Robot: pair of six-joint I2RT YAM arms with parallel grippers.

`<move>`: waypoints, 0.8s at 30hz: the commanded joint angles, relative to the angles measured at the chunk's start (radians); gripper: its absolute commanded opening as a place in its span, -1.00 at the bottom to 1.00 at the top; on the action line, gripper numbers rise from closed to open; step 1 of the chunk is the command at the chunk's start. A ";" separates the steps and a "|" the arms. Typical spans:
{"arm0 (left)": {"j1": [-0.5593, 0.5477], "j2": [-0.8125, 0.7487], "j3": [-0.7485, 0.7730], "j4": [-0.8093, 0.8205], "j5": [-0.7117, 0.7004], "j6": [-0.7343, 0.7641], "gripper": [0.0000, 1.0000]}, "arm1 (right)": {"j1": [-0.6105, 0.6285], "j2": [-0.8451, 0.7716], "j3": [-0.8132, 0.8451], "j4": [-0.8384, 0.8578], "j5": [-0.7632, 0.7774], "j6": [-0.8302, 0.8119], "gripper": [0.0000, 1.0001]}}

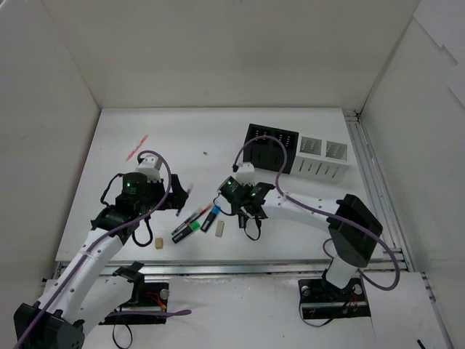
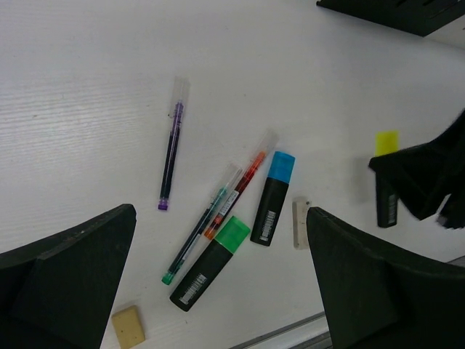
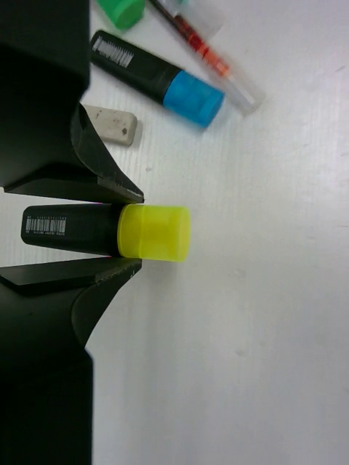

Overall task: Sort the stationery into containers
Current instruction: Pick up the pen from the center of the board, then place the pen in the storage box.

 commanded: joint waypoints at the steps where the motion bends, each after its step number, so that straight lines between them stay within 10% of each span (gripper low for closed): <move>1: -0.020 0.039 0.043 0.077 0.051 0.034 0.99 | -0.062 -0.183 0.040 0.062 0.186 -0.157 -0.88; 11: -0.080 0.142 0.083 0.125 0.152 0.084 0.99 | -0.588 -0.511 -0.092 0.508 0.028 -0.632 -0.89; 24: -0.215 0.289 0.119 0.130 0.119 0.132 0.99 | -1.007 -0.297 -0.061 0.893 -0.211 -0.803 -0.90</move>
